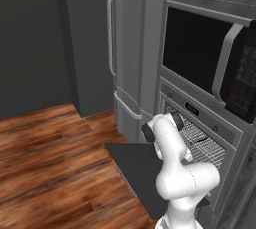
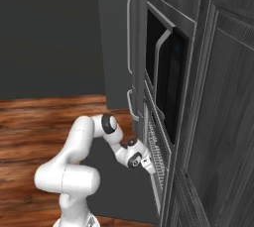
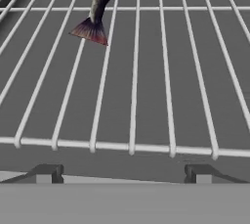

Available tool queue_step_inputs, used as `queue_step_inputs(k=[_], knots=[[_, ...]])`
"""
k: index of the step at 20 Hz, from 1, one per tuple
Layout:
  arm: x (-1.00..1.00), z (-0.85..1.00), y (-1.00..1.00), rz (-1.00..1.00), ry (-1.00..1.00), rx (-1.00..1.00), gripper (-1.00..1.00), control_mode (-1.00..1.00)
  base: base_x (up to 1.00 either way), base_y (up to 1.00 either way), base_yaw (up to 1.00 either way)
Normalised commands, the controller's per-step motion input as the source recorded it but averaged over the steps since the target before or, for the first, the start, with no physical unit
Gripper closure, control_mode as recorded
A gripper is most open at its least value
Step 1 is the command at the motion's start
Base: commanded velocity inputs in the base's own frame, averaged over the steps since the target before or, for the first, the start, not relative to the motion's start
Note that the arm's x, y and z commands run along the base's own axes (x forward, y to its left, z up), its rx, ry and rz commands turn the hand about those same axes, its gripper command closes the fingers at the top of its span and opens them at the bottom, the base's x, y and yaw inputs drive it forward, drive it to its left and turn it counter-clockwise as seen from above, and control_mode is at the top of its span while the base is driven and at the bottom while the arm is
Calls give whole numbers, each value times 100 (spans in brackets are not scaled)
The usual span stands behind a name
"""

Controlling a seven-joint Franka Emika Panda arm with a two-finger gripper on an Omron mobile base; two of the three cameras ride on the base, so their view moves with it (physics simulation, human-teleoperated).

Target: Place the fish on the bottom rack of the oven, and slide the tray back inside. Close the oven door.

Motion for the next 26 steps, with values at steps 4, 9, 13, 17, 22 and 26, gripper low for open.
queue_step_inputs(k=[4,9,13,17,22,26], knots=[[-19,44,64,0,-2,-6,-100,-100,0,0,0],[-46,64,83,0,-6,-10,-100,-100,0,0,0],[-29,85,99,0,-3,-4,-100,-100,0,0,0],[-4,100,97,0,-9,0,-100,-100,0,0,0],[-3,100,96,-1,-7,0,-100,-100,0,0,0],[-49,100,83,0,-15,0,-100,-100,0,0,0]])
